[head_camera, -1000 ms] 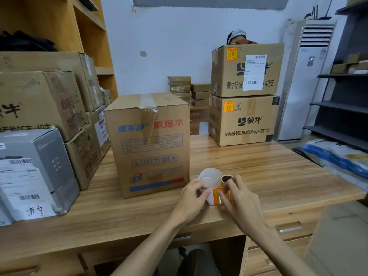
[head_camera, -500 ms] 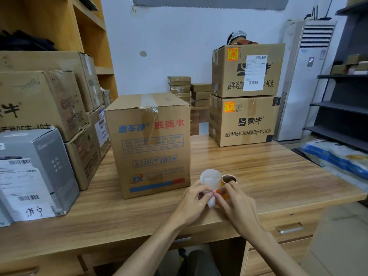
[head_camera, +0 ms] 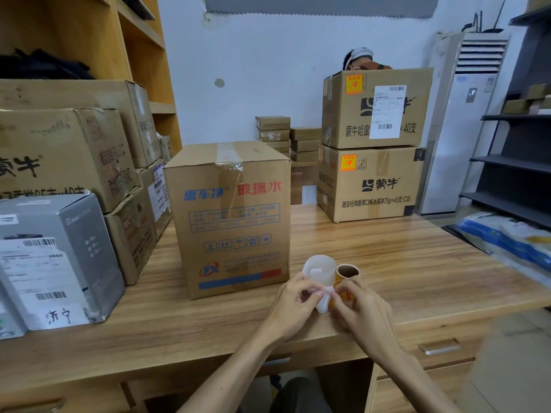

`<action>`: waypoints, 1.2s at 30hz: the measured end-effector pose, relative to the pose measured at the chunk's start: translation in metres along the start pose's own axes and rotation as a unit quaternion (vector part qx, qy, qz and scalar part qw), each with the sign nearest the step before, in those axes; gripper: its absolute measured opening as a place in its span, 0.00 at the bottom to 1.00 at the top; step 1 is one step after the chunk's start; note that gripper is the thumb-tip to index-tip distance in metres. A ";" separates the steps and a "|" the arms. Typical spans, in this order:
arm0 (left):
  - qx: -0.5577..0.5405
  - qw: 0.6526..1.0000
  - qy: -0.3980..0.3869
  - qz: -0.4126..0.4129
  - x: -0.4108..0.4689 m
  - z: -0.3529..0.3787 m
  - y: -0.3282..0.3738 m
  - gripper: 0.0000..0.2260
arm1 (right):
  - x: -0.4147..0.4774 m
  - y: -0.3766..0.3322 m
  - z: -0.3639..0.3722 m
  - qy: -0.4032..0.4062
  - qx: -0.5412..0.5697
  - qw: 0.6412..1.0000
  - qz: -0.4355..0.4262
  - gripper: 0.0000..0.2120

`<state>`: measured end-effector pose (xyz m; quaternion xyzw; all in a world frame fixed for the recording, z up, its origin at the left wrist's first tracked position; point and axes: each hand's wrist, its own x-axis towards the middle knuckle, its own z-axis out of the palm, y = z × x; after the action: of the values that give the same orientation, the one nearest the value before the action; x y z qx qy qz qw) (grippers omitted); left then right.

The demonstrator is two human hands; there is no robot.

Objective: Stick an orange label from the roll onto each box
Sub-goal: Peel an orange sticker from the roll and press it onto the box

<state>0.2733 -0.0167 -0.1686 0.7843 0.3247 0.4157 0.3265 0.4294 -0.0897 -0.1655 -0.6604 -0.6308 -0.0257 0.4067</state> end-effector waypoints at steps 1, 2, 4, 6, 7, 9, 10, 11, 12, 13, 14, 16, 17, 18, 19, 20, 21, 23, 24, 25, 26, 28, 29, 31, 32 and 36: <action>-0.001 1.000 0.009 -0.005 0.000 0.000 -0.001 0.05 | 0.000 0.000 -0.001 0.002 0.012 1.000 0.006 0.07; -0.001 1.000 0.015 -0.012 0.001 0.001 -0.002 0.05 | -0.001 0.000 -0.002 0.007 0.024 1.000 0.013 0.09; -0.001 0.999 0.024 -0.022 0.001 0.001 -0.003 0.04 | -0.001 0.001 -0.006 0.017 0.056 0.998 0.020 0.11; -0.004 0.999 0.026 -0.028 0.002 0.000 -0.003 0.04 | -0.001 0.006 -0.009 0.027 0.081 0.996 0.024 0.12; -0.004 0.999 0.026 -0.031 0.002 0.000 -0.003 0.05 | -0.002 0.010 -0.011 0.033 0.090 0.995 0.029 0.11; -0.005 0.999 0.026 -0.039 0.002 -0.001 -0.003 0.05 | -0.003 0.019 -0.015 0.038 0.111 0.992 0.037 0.11; -0.004 0.999 0.025 -0.041 0.002 -0.001 -0.002 0.05 | -0.004 0.022 -0.017 0.038 0.125 0.991 0.042 0.11; -0.002 0.999 0.025 -0.042 0.002 -0.002 -0.002 0.05 | -0.005 0.025 -0.019 0.038 0.137 0.989 0.049 0.11; 0.001 0.999 0.022 -0.044 0.002 -0.002 -0.002 0.06 | -0.006 0.027 -0.022 0.038 0.147 0.987 0.055 0.11; 0.004 0.999 0.019 -0.046 0.002 -0.002 -0.002 0.06 | -0.007 0.029 -0.025 0.040 0.152 0.986 0.061 0.12; 0.005 0.999 0.016 -0.049 0.002 -0.002 -0.002 0.06 | -0.008 0.031 -0.027 0.042 0.157 0.984 0.068 0.13; 0.005 0.998 0.012 -0.056 0.002 -0.002 -0.002 0.06 | -0.010 0.035 -0.030 0.045 0.165 0.982 0.080 0.13; 0.005 0.998 0.011 -0.058 0.001 -0.002 -0.001 0.06 | -0.010 0.036 -0.031 0.045 0.167 0.981 0.086 0.12; 0.005 0.998 0.010 -0.059 0.001 -0.002 -0.001 0.06 | -0.011 0.036 -0.033 0.044 0.168 0.981 0.089 0.12; 0.006 0.998 0.009 -0.061 0.001 -0.002 -0.001 0.06 | -0.012 0.037 -0.034 0.043 0.171 0.980 0.088 0.12; 0.009 0.998 0.009 -0.063 0.001 -0.002 -0.001 0.05 | -0.013 0.036 -0.036 0.044 0.172 0.980 0.087 0.13; 0.014 0.998 0.010 -0.065 0.001 -0.002 -0.001 0.05 | -0.013 0.035 -0.039 0.043 0.174 0.980 0.088 0.14; 0.021 0.997 0.011 -0.069 0.001 -0.002 -0.002 0.05 | -0.014 0.036 -0.043 0.041 0.181 0.978 0.091 0.12; 0.020 0.997 0.013 -0.067 0.002 -0.002 -0.002 0.05 | -0.015 0.037 -0.045 0.041 0.185 0.977 0.092 0.13; 0.019 0.998 0.013 -0.067 0.002 -0.001 -0.002 0.06 | -0.015 0.038 -0.046 0.044 0.191 0.976 0.093 0.13; 0.018 0.997 0.011 -0.068 0.001 -0.001 -0.001 0.06 | -0.016 0.039 -0.048 0.050 0.195 0.975 0.092 0.14; 0.020 0.997 0.006 -0.077 0.001 -0.001 0.001 0.05 | -0.016 0.038 -0.052 0.065 0.201 0.973 0.091 0.15; 0.020 0.997 0.005 -0.080 0.001 -0.001 0.001 0.05 | -0.016 0.038 -0.054 0.073 0.205 0.971 0.094 0.15; 0.024 0.997 0.003 -0.080 0.002 -0.001 0.001 0.06 | -0.015 0.035 -0.059 0.089 0.210 0.968 0.100 0.15; 0.029 0.997 0.004 -0.076 0.001 -0.001 0.001 0.06 | -0.014 0.033 -0.062 0.095 0.211 0.968 0.101 0.14; 0.033 0.997 0.043 -0.057 -0.001 -0.004 0.006 0.11 | -0.007 0.017 -0.068 0.115 0.171 0.976 0.065 0.14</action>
<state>0.2714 -0.0202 -0.1624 0.7561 0.3962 0.4188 0.3098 0.4754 -0.1316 -0.1324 -0.6130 -0.5306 0.0329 0.5845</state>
